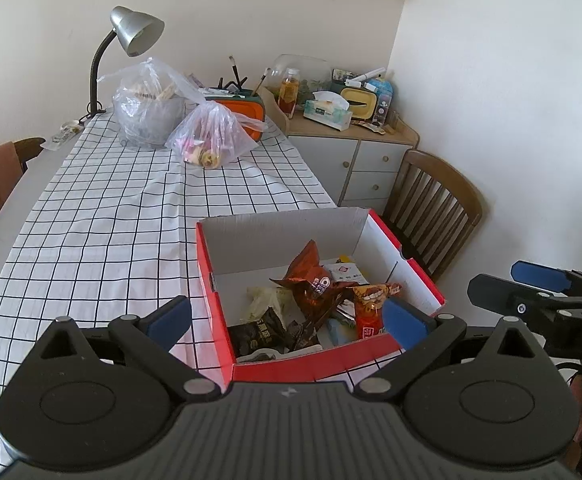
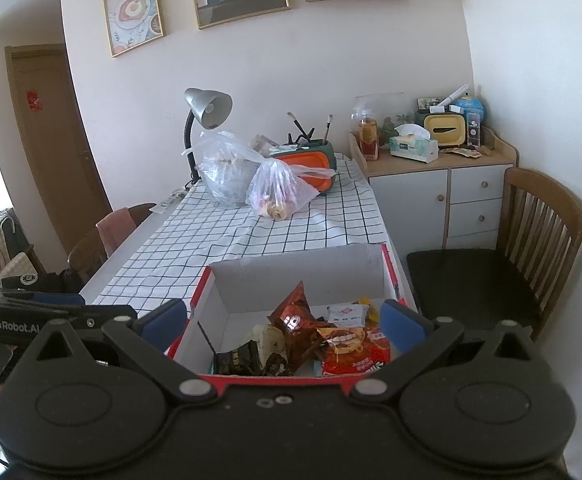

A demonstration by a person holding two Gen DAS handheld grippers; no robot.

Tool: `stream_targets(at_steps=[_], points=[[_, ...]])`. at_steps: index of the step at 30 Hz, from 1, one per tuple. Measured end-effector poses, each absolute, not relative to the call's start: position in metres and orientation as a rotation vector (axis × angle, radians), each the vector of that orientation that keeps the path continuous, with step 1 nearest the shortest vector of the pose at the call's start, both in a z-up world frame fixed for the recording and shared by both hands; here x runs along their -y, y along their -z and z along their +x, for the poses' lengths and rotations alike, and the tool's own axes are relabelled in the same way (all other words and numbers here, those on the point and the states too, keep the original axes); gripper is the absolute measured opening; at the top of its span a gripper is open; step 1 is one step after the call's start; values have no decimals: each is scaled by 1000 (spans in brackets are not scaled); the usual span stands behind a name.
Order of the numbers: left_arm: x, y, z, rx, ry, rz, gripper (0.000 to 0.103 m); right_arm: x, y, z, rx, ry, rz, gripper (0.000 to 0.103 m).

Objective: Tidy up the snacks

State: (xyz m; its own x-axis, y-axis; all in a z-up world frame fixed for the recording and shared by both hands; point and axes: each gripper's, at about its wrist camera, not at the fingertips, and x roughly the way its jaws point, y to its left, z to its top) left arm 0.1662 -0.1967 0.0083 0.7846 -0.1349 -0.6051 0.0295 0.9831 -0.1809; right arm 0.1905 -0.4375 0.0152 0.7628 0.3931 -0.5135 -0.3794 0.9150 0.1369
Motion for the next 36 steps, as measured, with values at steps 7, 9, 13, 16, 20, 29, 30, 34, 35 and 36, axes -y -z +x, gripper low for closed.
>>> stream_targets(at_steps=[7, 9, 13, 16, 20, 29, 30, 34, 35, 36], points=[[199, -10, 166, -658, 99, -171, 102, 439, -15, 191, -556, -401, 27, 103], [199, -10, 166, -656, 101, -170, 102, 439, -15, 191, -557, -401, 27, 103], [201, -12, 166, -652, 105, -167, 102, 437, -15, 190, -553, -411, 20, 103], [202, -13, 165, -648, 111, -164, 102, 434, -14, 190, -552, -418, 15, 103], [203, -15, 164, -638, 116, -160, 102, 434, -15, 190, -550, -421, 14, 103], [203, -16, 163, -631, 117, -159, 102, 430, -16, 190, -549, -428, 12, 103], [203, -17, 163, -633, 117, -159, 102, 430, -16, 190, -550, -426, 10, 103], [202, -16, 163, -637, 117, -162, 102, 429, -16, 190, -555, -422, 13, 103], [202, -16, 163, -638, 119, -163, 102, 429, -16, 191, -556, -420, 13, 103], [203, -16, 163, -639, 119, -164, 102, 429, -15, 191, -557, -418, 13, 103]])
